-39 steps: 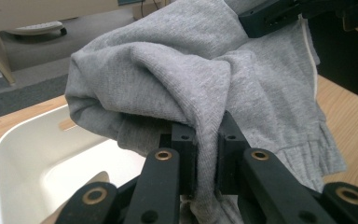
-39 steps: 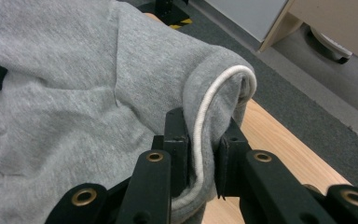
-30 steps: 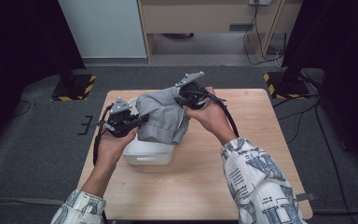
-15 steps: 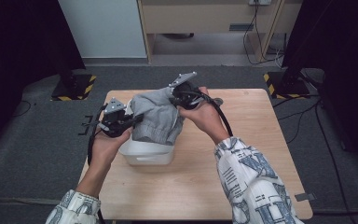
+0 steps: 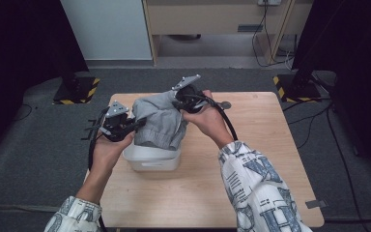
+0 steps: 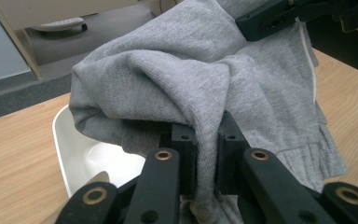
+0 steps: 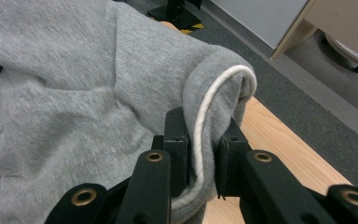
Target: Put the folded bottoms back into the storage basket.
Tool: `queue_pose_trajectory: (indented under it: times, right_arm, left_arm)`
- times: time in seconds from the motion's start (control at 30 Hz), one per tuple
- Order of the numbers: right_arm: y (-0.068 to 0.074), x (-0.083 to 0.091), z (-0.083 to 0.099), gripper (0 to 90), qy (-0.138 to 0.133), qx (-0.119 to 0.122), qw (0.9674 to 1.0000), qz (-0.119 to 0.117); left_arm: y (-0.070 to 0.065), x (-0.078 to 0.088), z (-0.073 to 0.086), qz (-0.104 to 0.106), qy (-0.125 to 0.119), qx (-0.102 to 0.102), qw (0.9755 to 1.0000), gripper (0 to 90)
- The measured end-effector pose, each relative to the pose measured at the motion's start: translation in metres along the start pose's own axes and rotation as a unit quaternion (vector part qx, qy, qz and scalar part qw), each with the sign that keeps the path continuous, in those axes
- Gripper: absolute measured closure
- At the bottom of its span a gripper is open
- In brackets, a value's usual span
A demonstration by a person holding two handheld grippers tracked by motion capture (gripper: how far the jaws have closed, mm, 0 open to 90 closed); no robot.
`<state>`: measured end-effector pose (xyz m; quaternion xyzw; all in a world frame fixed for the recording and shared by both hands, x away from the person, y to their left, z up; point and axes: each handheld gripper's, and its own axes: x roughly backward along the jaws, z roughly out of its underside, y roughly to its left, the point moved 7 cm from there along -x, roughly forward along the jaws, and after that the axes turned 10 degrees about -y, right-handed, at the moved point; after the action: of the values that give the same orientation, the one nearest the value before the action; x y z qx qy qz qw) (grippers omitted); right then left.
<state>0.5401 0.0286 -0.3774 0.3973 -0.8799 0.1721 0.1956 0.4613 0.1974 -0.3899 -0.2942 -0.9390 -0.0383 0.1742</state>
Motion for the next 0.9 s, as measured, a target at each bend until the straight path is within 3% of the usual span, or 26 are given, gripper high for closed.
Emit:
queue_pose_trajectory:
  times: [0.9]
  right_arm:
    - [0.008,-0.011,0.0,77.9,0.0,0.0,1.0,-0.004]
  left_arm:
    - [0.01,0.004,0.009,-0.007,0.004,0.005,1.0,81.1]
